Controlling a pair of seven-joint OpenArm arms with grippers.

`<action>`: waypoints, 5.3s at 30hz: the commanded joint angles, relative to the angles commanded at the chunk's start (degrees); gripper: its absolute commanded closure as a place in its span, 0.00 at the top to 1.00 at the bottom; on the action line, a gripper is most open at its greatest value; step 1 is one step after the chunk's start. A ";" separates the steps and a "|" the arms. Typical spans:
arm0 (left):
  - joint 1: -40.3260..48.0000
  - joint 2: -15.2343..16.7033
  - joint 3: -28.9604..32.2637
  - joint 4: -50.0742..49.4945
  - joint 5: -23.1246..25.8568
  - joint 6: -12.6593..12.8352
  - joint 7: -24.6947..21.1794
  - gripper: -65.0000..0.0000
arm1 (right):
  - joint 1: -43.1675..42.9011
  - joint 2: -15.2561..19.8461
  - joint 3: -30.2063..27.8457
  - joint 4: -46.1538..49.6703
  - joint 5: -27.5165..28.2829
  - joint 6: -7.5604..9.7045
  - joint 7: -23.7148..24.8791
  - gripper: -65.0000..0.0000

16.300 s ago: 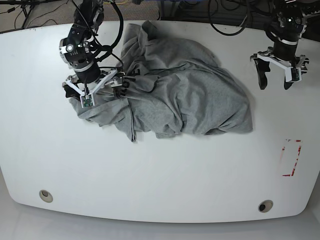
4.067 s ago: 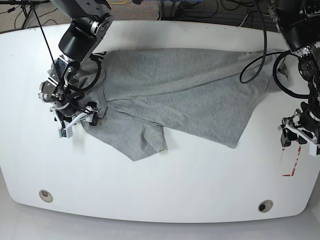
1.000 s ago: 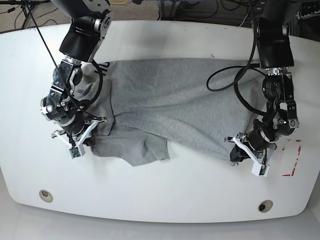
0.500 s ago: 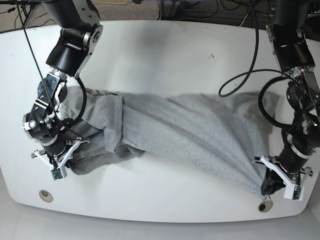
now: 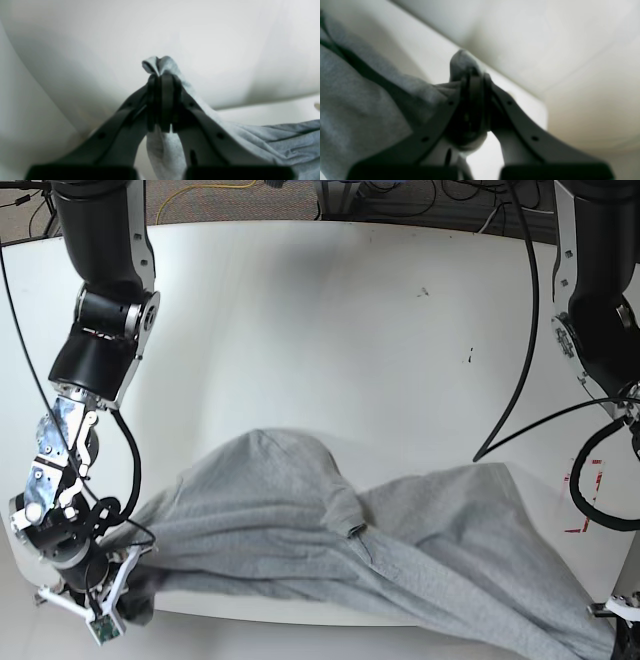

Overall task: Layout the t-shirt on the table in an organized manner, then fold the t-shirt properly
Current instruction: 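Lift the shirt with both grippers, shake it out and pull it taut, then lay the shirt flat on the table and release with the left gripper, then move the left gripper to the shirt hem corner and grasp it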

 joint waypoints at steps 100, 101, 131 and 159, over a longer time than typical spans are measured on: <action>76.31 -1.05 -26.55 -2.64 10.11 -23.25 3.16 0.00 | -62.33 -18.90 26.90 18.99 0.44 0.00 -0.53 0.00; 76.48 -0.88 -26.55 -2.64 10.64 -23.25 3.16 0.00 | -62.33 -18.90 26.90 18.99 0.44 0.00 -0.53 0.00; 47.91 -3.16 -15.74 1.93 9.32 -23.25 16.88 0.68 | -60.75 -19.87 26.55 18.90 0.18 0.00 -0.53 0.00; 15.65 7.12 -2.11 -55.38 28.57 -23.25 -10.55 0.68 | -60.66 -20.04 26.81 19.08 0.44 0.00 -0.44 0.00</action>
